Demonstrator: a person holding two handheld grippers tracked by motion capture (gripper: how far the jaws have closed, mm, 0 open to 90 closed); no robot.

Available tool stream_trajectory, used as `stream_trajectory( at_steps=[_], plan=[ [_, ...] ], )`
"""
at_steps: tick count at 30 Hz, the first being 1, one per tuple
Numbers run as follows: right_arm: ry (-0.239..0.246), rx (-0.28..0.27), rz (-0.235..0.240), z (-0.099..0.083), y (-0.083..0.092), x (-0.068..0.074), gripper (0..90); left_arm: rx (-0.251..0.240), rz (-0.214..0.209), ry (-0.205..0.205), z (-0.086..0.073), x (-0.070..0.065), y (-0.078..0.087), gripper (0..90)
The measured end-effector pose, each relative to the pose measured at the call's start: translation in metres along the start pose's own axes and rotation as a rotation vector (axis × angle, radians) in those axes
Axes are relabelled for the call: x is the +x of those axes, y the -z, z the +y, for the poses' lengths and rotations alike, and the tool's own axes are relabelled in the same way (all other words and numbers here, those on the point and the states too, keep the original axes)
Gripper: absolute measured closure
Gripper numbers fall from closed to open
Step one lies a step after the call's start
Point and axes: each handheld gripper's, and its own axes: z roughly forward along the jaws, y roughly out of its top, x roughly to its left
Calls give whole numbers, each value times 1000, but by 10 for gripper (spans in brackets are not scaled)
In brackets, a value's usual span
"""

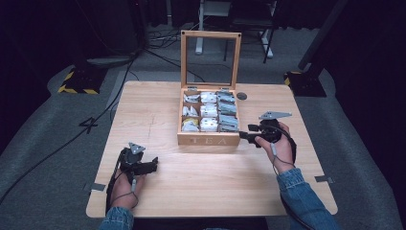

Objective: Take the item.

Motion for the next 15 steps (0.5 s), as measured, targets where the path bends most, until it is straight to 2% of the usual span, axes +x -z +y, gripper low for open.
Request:
stream_trajectory(
  at_steps=[15],
  plan=[
    [54,-38,20,37,14,16,409,0,-3,-2,2,1,-2,146]
  ],
)
